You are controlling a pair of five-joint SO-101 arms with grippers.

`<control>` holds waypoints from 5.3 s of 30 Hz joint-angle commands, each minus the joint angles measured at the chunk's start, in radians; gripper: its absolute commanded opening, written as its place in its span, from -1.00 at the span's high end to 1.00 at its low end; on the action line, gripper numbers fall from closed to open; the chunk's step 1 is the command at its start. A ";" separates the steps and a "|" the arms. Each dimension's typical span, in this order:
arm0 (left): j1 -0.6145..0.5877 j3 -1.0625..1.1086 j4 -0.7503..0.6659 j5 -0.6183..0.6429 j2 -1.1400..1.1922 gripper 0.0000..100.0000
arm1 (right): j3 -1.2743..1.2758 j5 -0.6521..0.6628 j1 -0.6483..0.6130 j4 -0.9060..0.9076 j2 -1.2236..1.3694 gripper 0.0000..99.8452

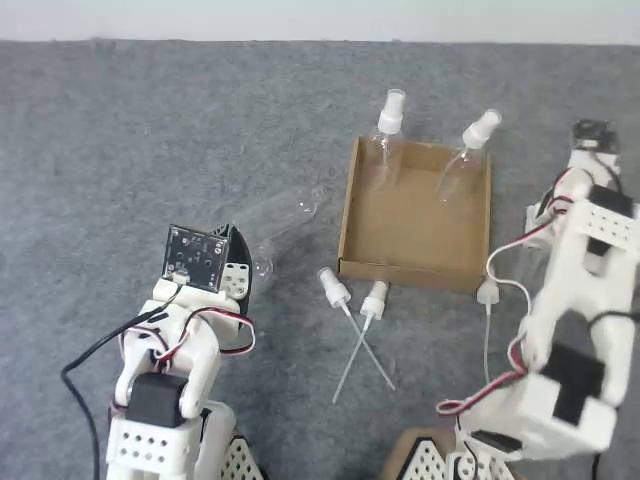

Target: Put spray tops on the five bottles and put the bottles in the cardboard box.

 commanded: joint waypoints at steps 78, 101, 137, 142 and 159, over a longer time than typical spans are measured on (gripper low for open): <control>0.336 -0.734 0.008 0.138 1.605 0.54 | 0.187 0.697 0.378 -0.136 0.162 0.99; 0.213 -0.446 0.118 -0.178 1.220 0.72 | 0.187 0.698 0.377 -0.136 0.162 0.99; 0.143 -0.518 0.021 -0.064 1.320 0.63 | 0.190 0.744 0.380 -0.128 0.162 0.99; 0.149 -0.568 0.021 -0.058 1.445 0.63 | 0.190 0.746 0.381 -0.134 0.162 0.99; 0.152 -0.565 0.091 -0.037 1.333 0.94 | 0.183 0.740 0.377 -0.128 0.162 0.98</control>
